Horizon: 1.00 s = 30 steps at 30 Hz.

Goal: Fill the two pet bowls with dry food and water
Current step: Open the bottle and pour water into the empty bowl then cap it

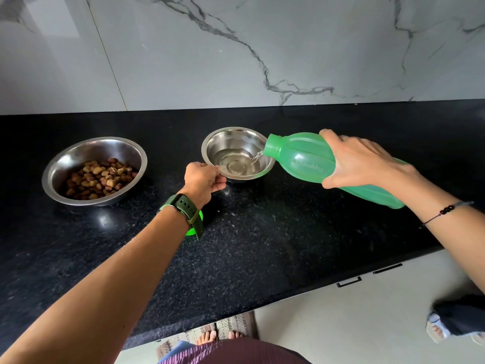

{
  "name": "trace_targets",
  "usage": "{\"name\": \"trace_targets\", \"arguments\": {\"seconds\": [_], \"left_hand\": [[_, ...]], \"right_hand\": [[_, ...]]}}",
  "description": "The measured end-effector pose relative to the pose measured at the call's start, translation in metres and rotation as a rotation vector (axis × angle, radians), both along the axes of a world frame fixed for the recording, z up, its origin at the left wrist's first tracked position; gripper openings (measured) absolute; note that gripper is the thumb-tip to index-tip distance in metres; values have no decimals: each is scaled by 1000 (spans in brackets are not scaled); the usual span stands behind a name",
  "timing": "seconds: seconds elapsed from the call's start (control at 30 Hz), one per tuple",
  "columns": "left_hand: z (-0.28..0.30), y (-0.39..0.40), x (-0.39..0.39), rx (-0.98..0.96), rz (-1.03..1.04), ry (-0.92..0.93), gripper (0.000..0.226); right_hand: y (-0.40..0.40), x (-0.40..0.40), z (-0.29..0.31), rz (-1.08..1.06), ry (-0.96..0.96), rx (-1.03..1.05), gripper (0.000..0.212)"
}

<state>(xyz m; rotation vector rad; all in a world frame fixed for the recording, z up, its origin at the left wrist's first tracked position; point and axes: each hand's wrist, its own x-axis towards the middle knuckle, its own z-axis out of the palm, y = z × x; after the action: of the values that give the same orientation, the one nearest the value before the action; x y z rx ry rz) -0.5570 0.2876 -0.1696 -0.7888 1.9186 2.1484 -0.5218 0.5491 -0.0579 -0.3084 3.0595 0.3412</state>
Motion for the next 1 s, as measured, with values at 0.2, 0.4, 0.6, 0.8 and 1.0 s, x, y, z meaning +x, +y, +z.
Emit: {"name": "trace_targets", "arguments": {"seconds": [0.2, 0.4, 0.6, 0.8, 1.0], "left_hand": [[1, 1, 0, -2, 1, -1, 9], [0, 0, 0, -7, 1, -1, 3], [0, 0, 0, -12, 5, 1, 4], [0, 1, 1, -15, 8, 6, 2], [0, 1, 1, -20, 7, 6, 16]], "right_hand": [[1, 0, 2, -5, 2, 5, 93], [3, -1, 2, -1, 9, 19, 95], [4, 0, 3, -10, 11, 20, 95], [5, -1, 4, -13, 18, 27, 95], [5, 0, 5, -15, 16, 30, 94]]}}
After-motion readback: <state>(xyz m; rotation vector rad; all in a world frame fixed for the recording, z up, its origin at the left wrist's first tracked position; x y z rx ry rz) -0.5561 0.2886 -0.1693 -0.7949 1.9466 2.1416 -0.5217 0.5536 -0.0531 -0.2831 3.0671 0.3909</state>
